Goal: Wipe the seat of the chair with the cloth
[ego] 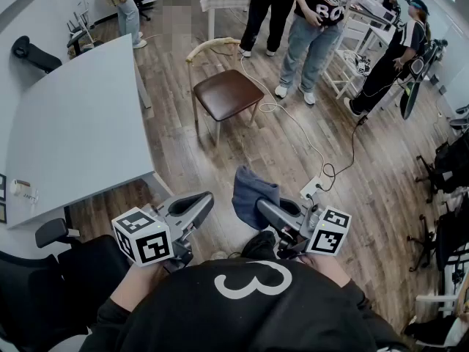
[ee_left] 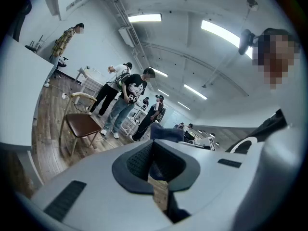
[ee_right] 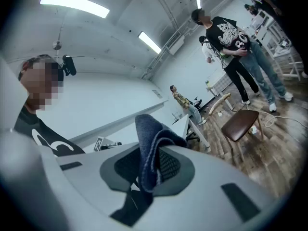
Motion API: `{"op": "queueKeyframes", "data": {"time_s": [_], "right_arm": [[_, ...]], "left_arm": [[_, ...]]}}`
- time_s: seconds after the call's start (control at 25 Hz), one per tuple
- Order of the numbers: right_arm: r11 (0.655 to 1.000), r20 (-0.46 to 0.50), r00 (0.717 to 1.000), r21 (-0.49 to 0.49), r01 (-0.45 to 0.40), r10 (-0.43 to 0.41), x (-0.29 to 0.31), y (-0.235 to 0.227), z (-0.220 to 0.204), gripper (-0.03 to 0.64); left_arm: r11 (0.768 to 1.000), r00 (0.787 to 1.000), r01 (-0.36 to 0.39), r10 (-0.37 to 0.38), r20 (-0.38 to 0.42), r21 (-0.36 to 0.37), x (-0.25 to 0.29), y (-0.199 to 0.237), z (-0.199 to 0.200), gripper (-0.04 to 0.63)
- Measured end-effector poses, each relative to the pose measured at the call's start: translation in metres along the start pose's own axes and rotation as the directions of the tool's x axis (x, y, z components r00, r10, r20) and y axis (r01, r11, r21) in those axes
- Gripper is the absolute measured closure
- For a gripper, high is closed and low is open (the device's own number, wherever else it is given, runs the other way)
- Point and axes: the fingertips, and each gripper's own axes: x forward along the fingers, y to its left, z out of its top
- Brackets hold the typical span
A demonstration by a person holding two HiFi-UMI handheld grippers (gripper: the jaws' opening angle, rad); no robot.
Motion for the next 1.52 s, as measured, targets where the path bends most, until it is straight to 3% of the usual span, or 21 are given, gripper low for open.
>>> {"op": "queueKeyframes", "data": {"time_s": [0.48, 0.72, 1.12, 1.32, 1.52], "right_arm": [[1.0, -0.027, 1.0, 0.007, 0.014, -0.013, 0.006, -0.025, 0.006, 0.563], [0.997, -0.036, 0.999, 0.075, 0.036, -0.034, 0.002, -0.083, 0.019, 0.562], [0.992, -0.066, 0.998, 0.127, 0.004, 0.005, 0.016, -0.199, 0.089, 0.561], [0.982, -0.068, 0.998, 0.186, 0.011, 0.002, 0.01, -0.26, 0.125, 0.561], [0.986, -0.099, 0.995, 0.167, 0.009, 0.008, 0.013, -0.295, 0.152, 0.561]], "left_arm": [[0.998, 1.0, -0.013, 0.013, -0.007, -0.054, 0.019, 0.022, 0.002, 0.583], [0.993, 0.997, -0.04, 0.033, -0.067, -0.11, 0.069, 0.045, -0.004, 0.583], [0.979, 0.989, -0.125, 0.11, -0.103, -0.164, 0.187, 0.11, 0.044, 0.583], [0.965, 0.984, -0.165, 0.148, -0.097, -0.204, 0.249, 0.132, 0.07, 0.583], [0.956, 0.983, -0.18, 0.168, -0.072, -0.234, 0.281, 0.151, 0.087, 0.583]]}}
